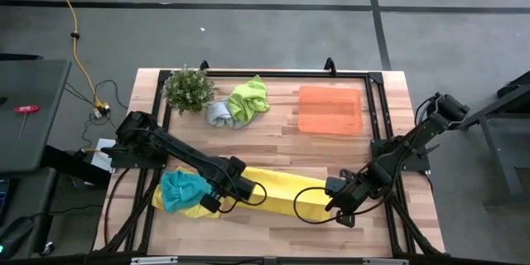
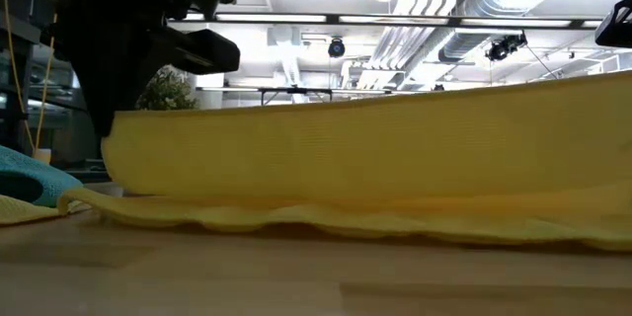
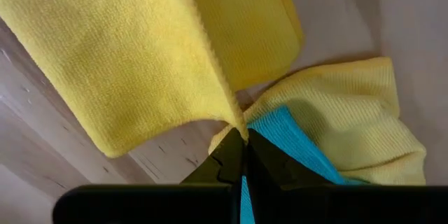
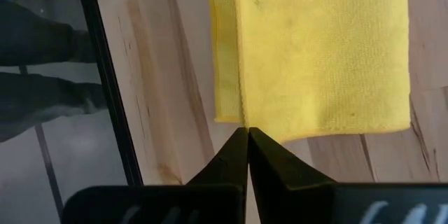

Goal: Fold microfiber towels
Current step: Fold the right yellow microfiber cloth

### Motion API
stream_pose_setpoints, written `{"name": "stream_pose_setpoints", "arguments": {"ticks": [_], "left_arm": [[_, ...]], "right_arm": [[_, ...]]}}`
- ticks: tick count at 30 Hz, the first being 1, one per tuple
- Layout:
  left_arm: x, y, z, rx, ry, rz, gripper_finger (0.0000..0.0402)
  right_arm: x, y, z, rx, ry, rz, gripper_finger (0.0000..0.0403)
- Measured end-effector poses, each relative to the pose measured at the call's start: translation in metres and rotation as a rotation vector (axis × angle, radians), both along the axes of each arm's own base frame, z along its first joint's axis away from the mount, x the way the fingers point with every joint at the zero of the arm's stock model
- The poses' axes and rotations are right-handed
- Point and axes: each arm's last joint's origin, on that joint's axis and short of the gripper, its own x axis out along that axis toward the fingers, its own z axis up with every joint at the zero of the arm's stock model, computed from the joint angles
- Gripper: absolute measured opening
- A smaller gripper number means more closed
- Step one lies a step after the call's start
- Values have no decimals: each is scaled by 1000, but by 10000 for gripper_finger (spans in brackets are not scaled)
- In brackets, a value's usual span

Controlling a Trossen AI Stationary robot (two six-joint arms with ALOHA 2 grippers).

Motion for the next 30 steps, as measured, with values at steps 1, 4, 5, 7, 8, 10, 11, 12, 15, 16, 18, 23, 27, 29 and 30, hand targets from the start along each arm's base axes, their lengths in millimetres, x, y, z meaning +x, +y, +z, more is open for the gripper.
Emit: {"name": "stream_pose_setpoints", "arguments": {"ticks": [1,4,5,7,8,10,11,12,15,16,18,23,27,29,30], "left_arm": [[0,0,0,0,-1,0,1],[0,0,0,-1,-2,0,1],[0,0,0,-1,-2,0,1],[0,0,0,-8,0,0,1],[0,0,0,-18,3,1,1],[0,-1,0,-45,10,2,1],[0,-1,0,-56,14,3,1],[0,-2,0,-61,15,3,1],[0,-2,0,-63,12,2,1],[0,-2,0,-64,9,2,1],[2,-2,0,-72,-3,2,6],[4,-3,0,-85,-27,1,42],[4,-3,0,-86,-25,1,80],[4,-4,0,-102,-19,1,98],[4,-4,0,-117,-15,2,106]], "right_arm": [[0,0,0,0,0,0,0],[0,0,0,-3,-2,-1,0],[0,0,0,-5,-4,1,0],[0,0,0,-6,-5,1,0],[0,0,0,-7,-5,1,0],[0,0,0,-8,-8,0,0],[0,0,0,-7,-9,0,0],[0,0,0,-7,-9,0,0],[0,0,0,-8,-9,2,0],[0,0,0,-8,-9,2,0],[0,0,0,-8,-9,3,0],[0,0,0,-8,-9,2,0],[0,0,0,-8,-9,2,0],[0,0,0,-8,-9,3,0],[0,0,0,-8,-9,2,0]]}}
